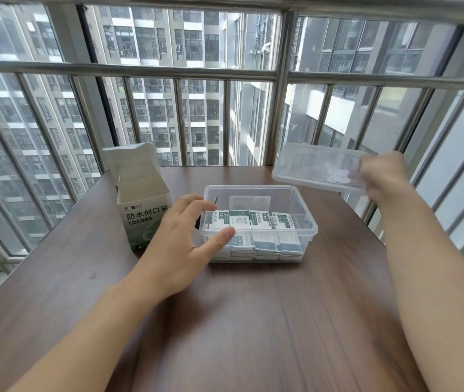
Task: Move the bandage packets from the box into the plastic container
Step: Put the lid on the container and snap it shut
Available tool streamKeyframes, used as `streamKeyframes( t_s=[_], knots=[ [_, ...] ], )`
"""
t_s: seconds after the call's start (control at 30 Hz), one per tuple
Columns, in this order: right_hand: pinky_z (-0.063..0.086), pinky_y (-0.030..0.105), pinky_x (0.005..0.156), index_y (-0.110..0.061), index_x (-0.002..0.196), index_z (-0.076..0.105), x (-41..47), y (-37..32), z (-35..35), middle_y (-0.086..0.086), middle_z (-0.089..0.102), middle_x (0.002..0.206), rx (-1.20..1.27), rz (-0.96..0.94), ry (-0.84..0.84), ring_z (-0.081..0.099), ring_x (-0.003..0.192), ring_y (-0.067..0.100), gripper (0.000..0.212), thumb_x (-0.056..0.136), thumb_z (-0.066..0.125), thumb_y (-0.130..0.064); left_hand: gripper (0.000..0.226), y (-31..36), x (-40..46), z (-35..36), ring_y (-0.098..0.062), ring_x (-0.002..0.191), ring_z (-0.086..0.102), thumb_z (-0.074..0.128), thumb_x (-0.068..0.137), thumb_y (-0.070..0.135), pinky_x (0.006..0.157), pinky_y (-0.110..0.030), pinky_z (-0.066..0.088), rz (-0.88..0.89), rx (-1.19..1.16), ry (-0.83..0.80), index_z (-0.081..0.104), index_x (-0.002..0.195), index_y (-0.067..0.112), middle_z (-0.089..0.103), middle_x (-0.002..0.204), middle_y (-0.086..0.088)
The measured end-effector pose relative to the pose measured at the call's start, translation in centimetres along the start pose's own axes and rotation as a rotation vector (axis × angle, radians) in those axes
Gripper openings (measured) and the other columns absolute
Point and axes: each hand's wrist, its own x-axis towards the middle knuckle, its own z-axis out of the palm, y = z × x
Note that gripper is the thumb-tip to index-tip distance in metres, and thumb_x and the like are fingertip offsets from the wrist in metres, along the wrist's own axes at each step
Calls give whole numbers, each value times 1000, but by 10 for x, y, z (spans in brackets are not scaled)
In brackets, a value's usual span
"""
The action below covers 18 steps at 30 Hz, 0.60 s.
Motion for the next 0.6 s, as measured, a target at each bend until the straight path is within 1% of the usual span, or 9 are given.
streamKeyframes(
  t_s=[0.03, 0.1, 0.2, 0.23, 0.3, 0.37, 0.43, 0.5, 0.6],
  knots=[
    [47, 30, 49, 6, 113, 56, -7, -10, 3, 13, 62, 96, -1, 10, -102, 61, 72, 23, 20, 96, 55, -5, 72, 1, -1, 0, -8, 130, 45, 48, 80, 81, 108, -44, 46, -7, -9, 7, 50, 136, 36, 45, 138, 19],
    [44, 33, 56, 6, 115, 61, -21, -27, 14, 18, 69, 107, -105, -12, -267, 59, 73, 24, 28, 96, 57, -14, 85, 3, -1, 0, -6, 130, 45, 53, 79, 80, 109, -44, 45, -29, -34, 17, 40, 147, 32, 46, 140, 17],
    [40, 29, 56, 5, 96, 64, -49, -42, 30, 16, 67, 91, -329, -125, -445, 57, 71, 23, 20, 99, 53, -12, 106, 4, -1, 0, -4, 127, 47, 54, 76, 82, 108, -41, 45, -68, -57, 34, 24, 159, 24, 48, 139, 19],
    [42, 28, 54, 3, 90, 62, -55, -45, 36, 15, 63, 88, -349, -140, -496, 58, 70, 24, 19, 101, 51, -8, 106, 5, 0, 0, -1, 124, 48, 54, 77, 82, 107, -39, 46, -73, -70, 41, 22, 160, 24, 50, 135, 21],
    [50, 25, 45, 0, 87, 60, -69, -49, 43, 15, 60, 86, -315, -116, -583, 61, 64, 23, 20, 103, 48, -4, 90, 8, 0, 0, 9, 116, 48, 54, 77, 76, 102, -35, 48, -58, -101, 62, 26, 153, 37, 50, 125, 31],
    [56, 29, 46, 2, 92, 60, -75, -50, 46, 14, 61, 86, -297, -88, -620, 64, 62, 22, 18, 103, 47, -3, 71, 11, 0, 0, 16, 112, 47, 56, 78, 70, 96, -31, 48, -59, -118, 71, 26, 140, 53, 48, 118, 36],
    [57, 32, 50, -1, 90, 60, -74, -49, 46, 13, 60, 84, -365, -99, -622, 64, 60, 23, 20, 104, 45, -4, 62, 13, 0, 0, 15, 112, 48, 57, 80, 67, 97, -30, 48, -58, -121, 69, 31, 135, 58, 50, 119, 34],
    [52, 28, 44, -3, 88, 60, -73, -49, 44, 12, 56, 76, -497, -133, -584, 57, 52, 22, 20, 103, 46, -6, 64, 12, -1, 0, 5, 117, 51, 56, 81, 66, 103, -36, 48, -43, -104, 67, 42, 141, 45, 54, 126, 24],
    [42, 23, 47, -2, 82, 61, -70, -51, 37, 9, 54, 55, -662, -153, -569, 44, 38, 18, 24, 99, 53, -18, 81, 11, -1, -1, -9, 123, 52, 53, 80, 70, 105, -40, 48, -58, -69, 69, 45, 147, 25, 54, 134, 11]
  ],
)
